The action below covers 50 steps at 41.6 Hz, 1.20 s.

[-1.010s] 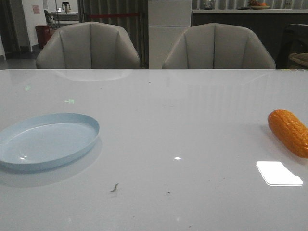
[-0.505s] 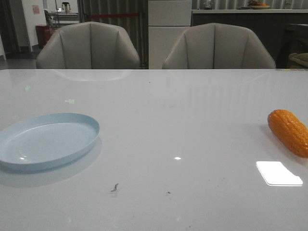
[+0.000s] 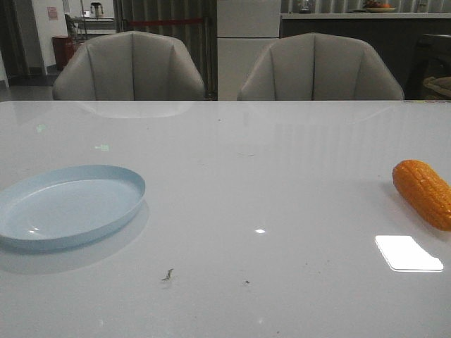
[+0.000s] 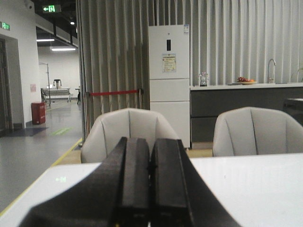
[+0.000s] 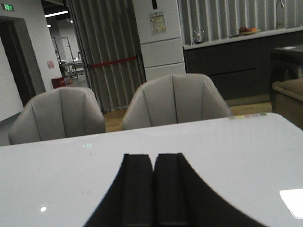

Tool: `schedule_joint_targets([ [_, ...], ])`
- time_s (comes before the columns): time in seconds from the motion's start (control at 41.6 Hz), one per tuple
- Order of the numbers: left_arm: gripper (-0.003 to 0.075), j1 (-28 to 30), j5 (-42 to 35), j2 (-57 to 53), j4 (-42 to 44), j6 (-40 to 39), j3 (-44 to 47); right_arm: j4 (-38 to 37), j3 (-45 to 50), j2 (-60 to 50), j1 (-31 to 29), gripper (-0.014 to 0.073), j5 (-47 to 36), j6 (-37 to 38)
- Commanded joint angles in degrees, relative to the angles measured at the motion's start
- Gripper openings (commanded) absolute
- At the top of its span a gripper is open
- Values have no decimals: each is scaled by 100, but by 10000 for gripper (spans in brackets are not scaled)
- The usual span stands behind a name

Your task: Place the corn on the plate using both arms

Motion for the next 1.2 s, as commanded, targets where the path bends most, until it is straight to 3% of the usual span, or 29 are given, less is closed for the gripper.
schedule_joint_targets([
  [0.0,94,-48,-59,66,-19,-39,-707,16,-931,-15,-32,57,198,-11],
  [0.144,94,-48,172,621,-19,-39,-1442,16,-1915,568,-32,57,803,-11],
  [0.385,94,-48,161,2179,-19,-39,-2405,16,-2928,2143,-32,57,886,-11],
  [0.722,94,-48,170,4187,-19,-39,-2497,21,-2979,3868,-32,57,1169,-11],
  [1.034,99,-48,418,5273,-19,-39,-2497,21,-2979,4772,-32,57,1545,-11],
  [1.13,139,-48,384,5372,-19,-39,-2497,21,-2979,4922,-32,62,1540,-11],
  [1.178,186,-48,418,5372,-19,-39,-2497,16,-2979,4953,-32,105,1540,-16],
])
